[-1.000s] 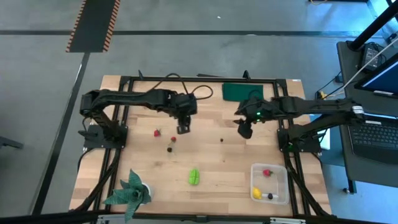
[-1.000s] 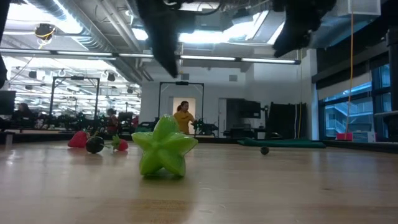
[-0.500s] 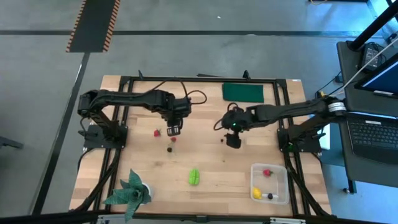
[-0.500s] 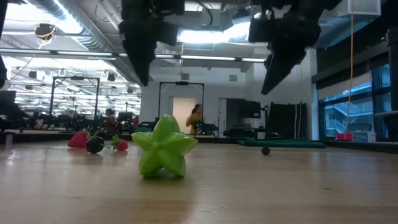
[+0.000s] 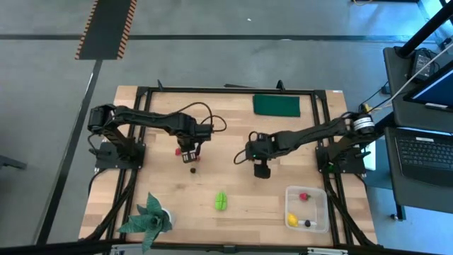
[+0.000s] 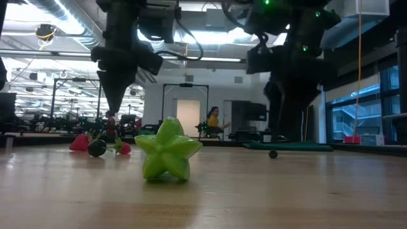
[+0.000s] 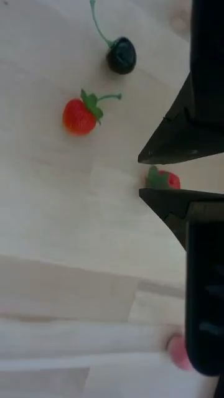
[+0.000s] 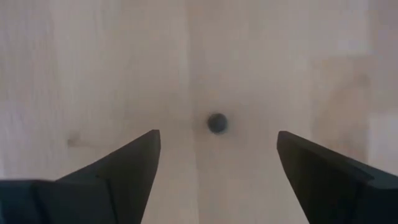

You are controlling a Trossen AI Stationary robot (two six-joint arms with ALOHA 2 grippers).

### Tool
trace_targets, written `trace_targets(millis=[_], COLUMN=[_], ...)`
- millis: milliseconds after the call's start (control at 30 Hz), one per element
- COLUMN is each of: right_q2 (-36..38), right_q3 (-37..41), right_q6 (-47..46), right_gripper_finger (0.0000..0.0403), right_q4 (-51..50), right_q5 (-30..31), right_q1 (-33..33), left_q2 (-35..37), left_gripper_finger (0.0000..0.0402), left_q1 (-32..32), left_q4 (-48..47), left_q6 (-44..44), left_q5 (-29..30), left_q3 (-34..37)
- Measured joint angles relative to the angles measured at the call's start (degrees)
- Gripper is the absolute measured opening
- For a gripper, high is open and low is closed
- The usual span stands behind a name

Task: Pick and placing Produce into tupperware
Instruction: Put the blueberry into the transparent bin

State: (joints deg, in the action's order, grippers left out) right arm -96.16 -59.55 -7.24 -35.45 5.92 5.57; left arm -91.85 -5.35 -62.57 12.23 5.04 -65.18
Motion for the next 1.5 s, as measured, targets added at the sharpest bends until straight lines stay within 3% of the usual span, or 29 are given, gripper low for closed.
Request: trace_targets(millis=[567, 667, 800, 1167, 1500], right_q2=[-7.02, -7.02, -7.02, -7.09, -10.42], right_q3=[0.00, 0.00, 0.00, 0.00, -0.31], right_q6=[4.58, 4.46, 3.61, 4.46, 3.03], right_gripper_finger=[0.0324, 0.0321, 0.0302, 0.0229, 0.0208], right_q4=[4.67, 4.60, 4.49, 3.40, 3.19], right_q5=[-0.10, -2.84, -6.54, -8.03, -7.72], right_q1=[-0.42, -1.44, -2.76, -3.53, -3.53], left_q2=[0.00, 0.00, -0.01, -0.01, -0.02], left_gripper_finger=[0.0085, 0.0086, 0.0080, 0.0061, 0.0072], left_q1=[4.42, 4.42, 4.40, 4.40, 4.38], left_q4=[2.38, 2.44, 2.60, 3.46, 3.54], left_q6=[1.36, 1.67, 2.67, 2.68, 2.73], left_q5=[-0.02, -0.02, -0.02, -0.02, -0.02], left_q3=[0.41, 0.41, 0.41, 0.41, 0.41])
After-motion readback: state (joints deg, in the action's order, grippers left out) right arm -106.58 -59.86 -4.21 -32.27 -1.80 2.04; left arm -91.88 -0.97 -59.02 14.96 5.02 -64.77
